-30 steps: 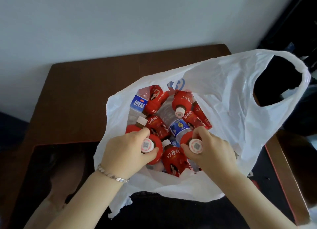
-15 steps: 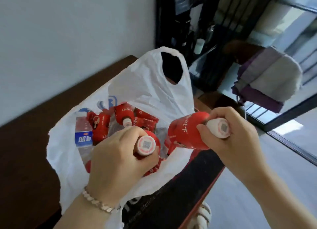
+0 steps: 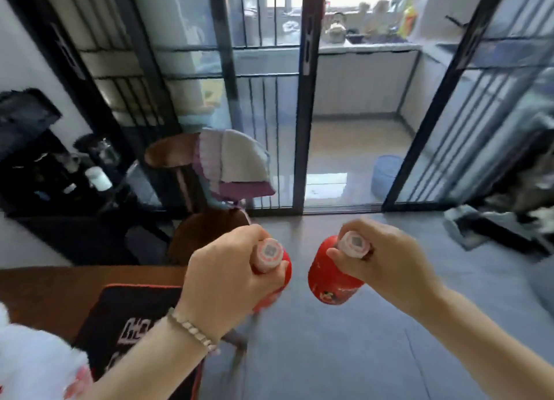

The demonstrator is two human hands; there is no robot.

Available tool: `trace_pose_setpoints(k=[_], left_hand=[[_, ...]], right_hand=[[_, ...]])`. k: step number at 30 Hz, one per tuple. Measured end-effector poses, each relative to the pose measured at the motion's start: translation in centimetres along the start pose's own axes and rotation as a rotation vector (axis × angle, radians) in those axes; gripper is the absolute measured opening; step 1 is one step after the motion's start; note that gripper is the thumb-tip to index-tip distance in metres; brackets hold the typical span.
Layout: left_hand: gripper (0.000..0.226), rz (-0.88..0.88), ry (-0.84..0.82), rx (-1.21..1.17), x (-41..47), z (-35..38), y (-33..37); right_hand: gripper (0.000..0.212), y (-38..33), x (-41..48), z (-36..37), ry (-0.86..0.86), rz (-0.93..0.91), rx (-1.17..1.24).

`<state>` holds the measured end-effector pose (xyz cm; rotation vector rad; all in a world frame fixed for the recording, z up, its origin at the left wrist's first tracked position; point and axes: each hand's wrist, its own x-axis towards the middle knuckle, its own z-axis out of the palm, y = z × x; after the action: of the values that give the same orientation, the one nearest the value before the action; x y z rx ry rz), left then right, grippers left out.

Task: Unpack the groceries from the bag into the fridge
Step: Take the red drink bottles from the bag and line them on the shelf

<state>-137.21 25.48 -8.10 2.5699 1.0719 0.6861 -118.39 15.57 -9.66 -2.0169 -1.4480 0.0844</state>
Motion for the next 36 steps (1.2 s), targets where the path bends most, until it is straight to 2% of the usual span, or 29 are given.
trace_pose_setpoints(k=[3, 7, 10, 13, 16, 21, 27, 32, 36], left_hand=[[0.046, 0.064, -0.096, -0.045, 5.6, 6.5, 8.1], [0.024, 0.124, -0.184, -0.128, 12.5, 14.2, 19.6], [0.020, 0.168, -0.239, -0.252, 17.7, 18.8, 27.7], [0.017, 0.234, -0.277, -0.330, 22.7, 22.4, 34.8], [0.018, 0.338, -0.298, -0.413, 28.2, 25.9, 41.5], [0.019, 0.517, -0.431, -0.491, 38.7, 31.7, 53.0], [0.018, 0.748, -0.467, -0.587, 49.2, 36.6, 66.5], [0.016, 0.891, -0.471, -0.682, 55.2, 39.8, 79.2], [0.016, 0.926, -0.461, -0.823, 57.8, 42.6, 89.0]], right_hand=[[0.061, 9.5, -0.4, -6.1, 0.049, 0.094, -0.131], [0.048, 21.0, -0.6, -15.9, 0.112, 0.261, -0.248], [0.048, 27.8, -0.5, -23.3, 0.168, 0.351, -0.256], [0.032, 33.4, 0.0, -29.5, 0.197, 0.465, -0.300], [0.031, 38.5, 1.5, -34.9, 0.264, 0.548, -0.375], [0.027, 46.9, 4.7, -43.1, 0.425, 0.684, -0.449], [0.030, 54.4, 8.6, -52.7, 0.623, 0.853, -0.482], [0.026, 60.1, 9.9, -60.9, 0.750, 0.957, -0.545], [0.029, 65.2, 9.9, -67.0, 0.824, 0.979, -0.626]])
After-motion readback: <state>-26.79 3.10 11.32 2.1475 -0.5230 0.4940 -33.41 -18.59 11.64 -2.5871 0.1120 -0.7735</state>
